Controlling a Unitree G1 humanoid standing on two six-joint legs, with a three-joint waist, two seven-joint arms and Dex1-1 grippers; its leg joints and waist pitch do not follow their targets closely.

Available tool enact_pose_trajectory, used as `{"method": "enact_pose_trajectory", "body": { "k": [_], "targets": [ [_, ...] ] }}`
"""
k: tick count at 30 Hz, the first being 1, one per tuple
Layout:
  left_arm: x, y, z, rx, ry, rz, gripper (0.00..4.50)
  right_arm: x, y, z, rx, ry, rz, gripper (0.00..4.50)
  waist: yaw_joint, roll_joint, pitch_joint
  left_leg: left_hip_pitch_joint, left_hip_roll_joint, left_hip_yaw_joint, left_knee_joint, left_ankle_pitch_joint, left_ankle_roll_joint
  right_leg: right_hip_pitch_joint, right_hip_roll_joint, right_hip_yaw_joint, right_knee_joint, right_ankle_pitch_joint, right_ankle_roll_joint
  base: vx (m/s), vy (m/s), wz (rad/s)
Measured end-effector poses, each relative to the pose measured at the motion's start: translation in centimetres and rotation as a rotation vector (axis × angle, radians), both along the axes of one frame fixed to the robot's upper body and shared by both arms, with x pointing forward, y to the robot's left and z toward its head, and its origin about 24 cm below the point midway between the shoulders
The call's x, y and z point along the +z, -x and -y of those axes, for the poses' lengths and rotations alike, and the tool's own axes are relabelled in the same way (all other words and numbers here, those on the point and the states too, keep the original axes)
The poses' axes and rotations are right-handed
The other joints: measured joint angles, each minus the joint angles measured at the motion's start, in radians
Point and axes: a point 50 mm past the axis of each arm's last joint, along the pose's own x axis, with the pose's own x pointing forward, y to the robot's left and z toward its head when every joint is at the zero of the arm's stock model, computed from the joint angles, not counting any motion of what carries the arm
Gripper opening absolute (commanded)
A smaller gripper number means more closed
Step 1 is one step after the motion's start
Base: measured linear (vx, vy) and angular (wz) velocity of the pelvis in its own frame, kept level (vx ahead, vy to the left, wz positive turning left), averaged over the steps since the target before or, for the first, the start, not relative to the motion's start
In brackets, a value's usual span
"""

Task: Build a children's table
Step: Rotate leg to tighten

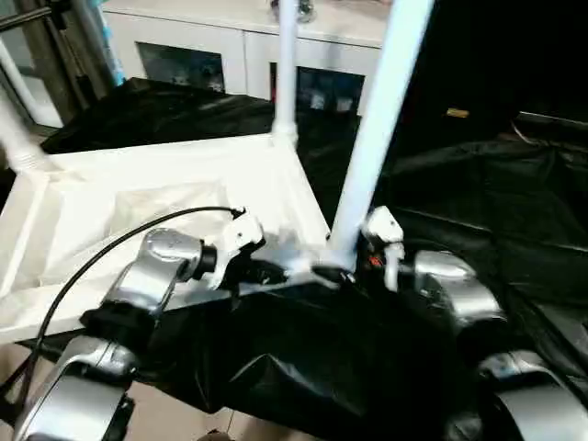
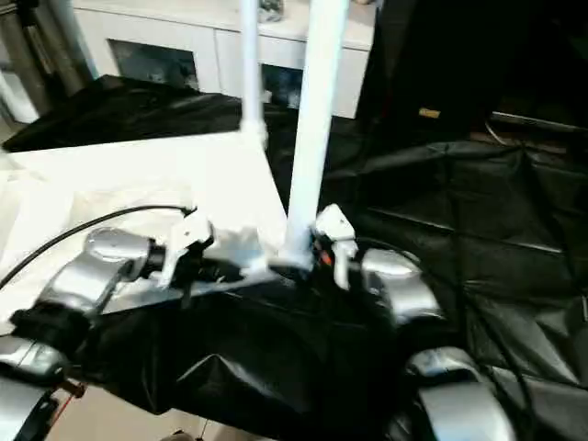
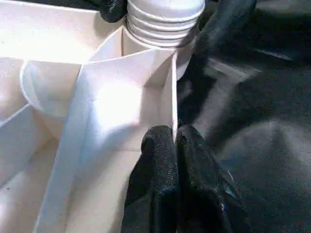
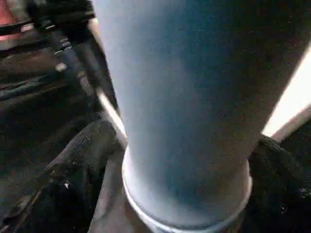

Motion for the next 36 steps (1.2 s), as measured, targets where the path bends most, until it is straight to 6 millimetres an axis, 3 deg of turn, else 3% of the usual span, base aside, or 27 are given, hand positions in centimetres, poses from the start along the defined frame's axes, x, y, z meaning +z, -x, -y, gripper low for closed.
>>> {"method": "enact_pose_trajectory", "body": {
  "k": [8,9,13,18,26,30,34,36],
  "targets": [
    [0.1,1.0,-0.9,-0.048,-0.003,-0.064,0.00,0.0,0.6,-0.6,0.094,-0.010,-0.042,3.42,0.002,-0.005,0.002,0.000,0.000,0.000,0.001,0.000,-0.001,0.000,0.000,0.000,0.001,0.000,0.000,0.000,0.000,0.00],
    [0.1,1.0,-0.9,-0.049,-0.003,-0.064,0.00,0.1,0.6,-0.6,0.095,-0.011,-0.045,3.15,0.002,-0.005,0.002,0.000,0.000,0.000,0.001,0.000,-0.001,0.000,0.000,0.000,0.001,0.000,0.000,0.000,0.000,0.00],
    [0.1,1.1,-0.9,-0.056,-0.003,-0.063,0.00,0.1,0.9,-0.6,0.101,-0.019,-0.057,2.85,0.003,-0.006,0.002,0.000,0.000,0.000,0.001,0.000,-0.001,0.000,0.000,0.000,0.001,0.000,0.000,0.000,0.000,0.00],
    [0.0,1.0,-0.5,-0.043,0.002,-0.053,0.00,0.0,0.9,-0.7,0.075,-0.024,-0.060,2.75,0.004,-0.006,0.002,0.000,0.000,0.000,0.001,0.000,-0.001,0.001,0.000,0.000,0.001,0.000,0.000,0.000,0.000,0.00],
    [-0.5,-1.4,2.2,0.181,0.004,0.016,0.00,-0.9,-1.5,-1.0,-0.365,-0.047,-0.052,2.74,-0.004,-0.005,0.002,0.005,-0.001,-0.002,0.002,0.001,-0.001,0.005,-0.001,0.003,0.002,0.000,0.001,0.000,0.000,0.00],
    [-0.6,-2.6,4.5,0.293,-0.004,0.061,0.00,-0.9,-3.2,-1.7,-0.638,-0.057,-0.061,2.74,-0.004,-0.005,0.002,0.006,-0.001,-0.002,0.001,0.001,-0.002,0.005,-0.001,0.003,0.002,0.000,0.003,0.000,0.000,0.00],
    [-0.6,-3.1,5.8,0.340,-0.004,0.082,0.00,-0.8,-3.9,-1.9,-0.770,-0.058,-0.058,2.74,0.000,-0.003,0.001,0.005,-0.001,-0.002,0.000,0.001,-0.002,0.005,-0.001,0.003,0.002,0.002,0.001,0.000,0.000,0.00],
    [-0.6,-3.1,5.9,0.341,-0.003,0.088,0.00,-0.8,-3.9,-1.9,-0.777,-0.058,-0.048,3.29,0.001,-0.001,0.000,0.005,-0.002,-0.002,0.000,0.001,-0.002,0.006,-0.001,0.003,0.002,0.001,0.002,0.000,0.000,0.00]
  ]
}}
